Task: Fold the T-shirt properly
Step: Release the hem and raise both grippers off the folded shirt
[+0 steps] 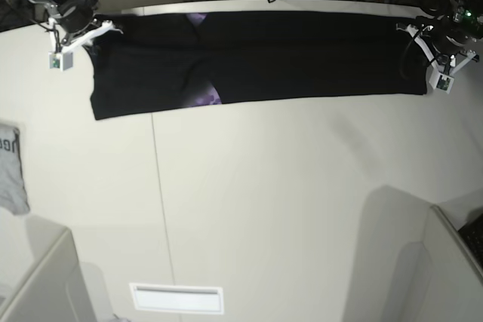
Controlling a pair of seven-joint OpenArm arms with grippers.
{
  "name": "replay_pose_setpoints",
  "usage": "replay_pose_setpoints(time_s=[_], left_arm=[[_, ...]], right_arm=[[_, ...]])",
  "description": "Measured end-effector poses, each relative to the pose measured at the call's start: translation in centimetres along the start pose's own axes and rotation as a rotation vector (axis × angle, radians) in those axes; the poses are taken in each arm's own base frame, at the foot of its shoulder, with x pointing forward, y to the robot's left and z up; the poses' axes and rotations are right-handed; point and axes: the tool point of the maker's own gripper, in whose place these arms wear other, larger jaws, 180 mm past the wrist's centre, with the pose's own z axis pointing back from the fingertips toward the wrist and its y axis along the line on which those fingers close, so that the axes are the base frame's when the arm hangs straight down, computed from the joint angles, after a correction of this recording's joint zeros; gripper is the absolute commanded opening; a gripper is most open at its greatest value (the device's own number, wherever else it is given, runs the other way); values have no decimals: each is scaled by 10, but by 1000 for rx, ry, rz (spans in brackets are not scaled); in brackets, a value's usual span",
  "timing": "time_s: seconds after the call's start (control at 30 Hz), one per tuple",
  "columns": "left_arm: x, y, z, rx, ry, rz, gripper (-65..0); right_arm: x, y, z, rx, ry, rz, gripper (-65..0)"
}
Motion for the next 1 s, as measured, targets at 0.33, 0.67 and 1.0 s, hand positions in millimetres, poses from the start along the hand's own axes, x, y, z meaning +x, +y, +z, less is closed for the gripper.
replay_pose_setpoints(time_s=[0.33,0.67,1.0], left_arm=[[-6,37,19,142,-30,107,-74],[2,39,50,-5,-284,440,-71],[-33,39,-1,-91,-222,618,-66]], right_arm=[[-6,5,0,4,-3,-39,-407],[11,12,6,13,-118,-52,-407],[9,10,8,5,-122,-48,-407]])
